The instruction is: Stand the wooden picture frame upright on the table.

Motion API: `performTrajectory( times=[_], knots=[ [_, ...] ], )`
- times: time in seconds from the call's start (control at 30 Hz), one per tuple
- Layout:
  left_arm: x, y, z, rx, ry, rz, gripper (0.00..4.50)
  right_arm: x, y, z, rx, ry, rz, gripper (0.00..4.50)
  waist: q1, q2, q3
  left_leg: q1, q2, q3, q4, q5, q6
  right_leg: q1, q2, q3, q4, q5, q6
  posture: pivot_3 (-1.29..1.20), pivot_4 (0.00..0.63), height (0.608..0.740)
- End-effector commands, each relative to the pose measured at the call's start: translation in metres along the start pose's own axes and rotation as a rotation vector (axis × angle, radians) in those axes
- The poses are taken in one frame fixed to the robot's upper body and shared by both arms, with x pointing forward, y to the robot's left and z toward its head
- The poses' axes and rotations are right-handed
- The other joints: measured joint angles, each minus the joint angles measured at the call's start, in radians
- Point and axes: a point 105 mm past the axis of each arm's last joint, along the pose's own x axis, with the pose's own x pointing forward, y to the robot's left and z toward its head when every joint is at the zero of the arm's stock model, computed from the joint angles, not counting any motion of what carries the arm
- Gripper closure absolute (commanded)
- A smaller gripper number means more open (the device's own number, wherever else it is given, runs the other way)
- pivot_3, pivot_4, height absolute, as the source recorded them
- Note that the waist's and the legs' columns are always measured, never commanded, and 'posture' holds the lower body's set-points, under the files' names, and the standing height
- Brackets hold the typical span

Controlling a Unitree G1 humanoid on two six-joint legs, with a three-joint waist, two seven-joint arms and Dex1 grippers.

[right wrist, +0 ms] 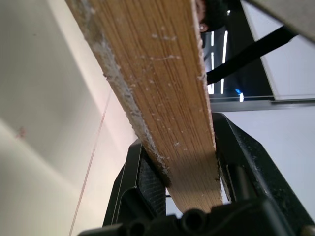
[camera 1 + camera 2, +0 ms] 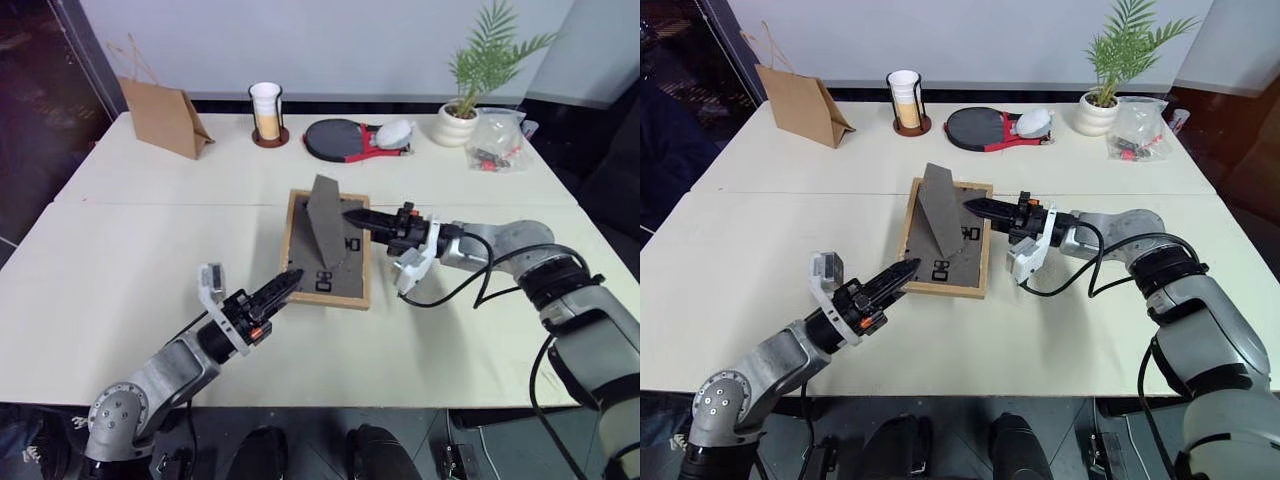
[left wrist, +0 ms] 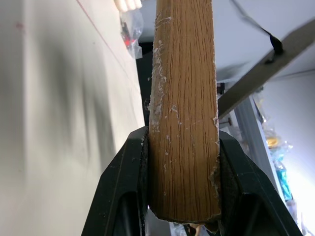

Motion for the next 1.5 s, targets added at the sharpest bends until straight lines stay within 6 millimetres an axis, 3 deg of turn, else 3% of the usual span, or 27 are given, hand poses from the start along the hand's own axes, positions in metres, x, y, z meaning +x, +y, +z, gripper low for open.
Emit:
performTrajectory(
  times=[0.03,0.13,0.27,0.4,0.5,0.6,0.63,0.7,0.8,0.93,1.17,1.5],
  knots=[
    [0.000,-0.009,-0.005,0.026,0.025,-0.037,3.42,0.006,-0.006,-0.001,-0.029,-0.028,0.000,3.44,0.000,0.000,0.000,0.000,0.000,0.000,0.000,0.000,0.000,0.000,0.000,0.000,0.000,0.000,0.000,0.00,0.150,0.740],
    [-0.008,-0.004,-0.004,0.052,0.053,-0.006,2.00,0.005,-0.011,-0.003,0.011,-0.017,-0.018,3.44,-0.003,0.000,0.000,0.000,0.000,0.000,0.000,0.000,0.000,0.000,0.000,0.000,0.000,0.000,0.000,0.00,0.150,0.740],
    [-0.026,0.006,0.008,0.222,0.117,0.078,0.03,0.002,-0.015,-0.003,0.077,-0.025,-0.005,3.44,-0.003,0.000,0.000,0.000,0.000,-0.001,-0.001,0.000,0.000,0.000,0.000,0.000,0.000,0.000,0.000,0.00,0.150,0.740],
    [-0.046,0.003,0.031,0.537,0.256,0.123,0.03,-0.001,-0.014,0.000,0.204,-0.048,0.044,3.44,-0.006,0.000,0.000,0.000,0.000,-0.001,-0.001,-0.001,0.002,0.000,0.001,-0.001,0.001,0.000,0.000,0.00,0.150,0.740],
    [-0.058,0.000,0.056,0.779,0.336,0.156,0.03,-0.001,-0.006,-0.004,0.434,0.005,0.072,3.44,-0.008,0.000,0.000,0.000,0.000,0.000,-0.001,-0.001,0.003,0.000,0.002,-0.001,0.001,0.000,-0.001,0.00,0.150,0.740],
    [-0.065,0.003,0.087,0.998,0.385,0.185,0.03,0.001,0.006,-0.001,0.787,0.056,0.189,3.44,-0.007,-0.001,0.000,0.002,0.002,-0.002,-0.001,-0.002,0.003,0.003,0.001,-0.003,0.000,0.000,0.000,0.00,0.150,0.740],
    [-0.064,0.004,0.094,1.035,0.391,0.185,0.03,0.001,0.009,-0.002,0.991,0.078,0.229,3.44,-0.006,0.000,0.001,0.002,0.002,-0.003,-0.002,-0.002,0.003,0.004,0.000,-0.004,-0.001,0.000,0.000,0.00,0.150,0.740],
    [-0.062,0.005,0.102,1.085,0.395,0.171,0.03,0.002,0.006,0.003,1.338,0.038,0.271,3.44,-0.003,0.001,0.001,0.002,0.002,-0.003,-0.002,-0.002,0.004,0.004,-0.002,-0.005,-0.001,0.000,0.000,0.00,0.150,0.740],
    [-0.055,0.004,0.111,1.163,0.395,0.149,0.03,-0.003,0.003,0.015,1.725,-0.049,0.403,3.44,0.000,0.002,0.002,0.000,0.002,-0.004,-0.002,-0.002,0.004,0.002,-0.004,-0.006,0.000,0.000,0.000,0.00,0.150,0.740],
    [-0.035,0.001,0.118,1.330,0.385,0.106,0.03,-0.010,0.010,0.011,2.103,-0.074,0.517,3.44,0.001,0.001,0.001,0.000,0.002,-0.004,-0.002,-0.002,0.004,0.002,-0.005,-0.007,-0.001,0.000,0.000,0.00,0.150,0.740],
    [-0.015,-0.016,0.106,1.365,0.403,-0.046,0.03,-0.002,0.023,0.010,2.229,-0.066,0.543,3.44,-0.002,0.002,0.001,-0.003,0.002,-0.001,-0.003,-0.003,0.005,-0.004,-0.003,-0.005,0.000,0.000,0.000,0.00,0.150,0.740],
    [-0.019,-0.021,0.097,1.324,0.484,-0.092,0.03,0.011,0.051,0.022,2.238,-0.037,0.557,3.44,-0.004,0.001,0.001,-0.003,0.002,0.004,-0.001,-0.003,0.005,-0.005,-0.001,-0.003,0.002,0.001,0.000,0.00,0.150,0.740]
  ],
)
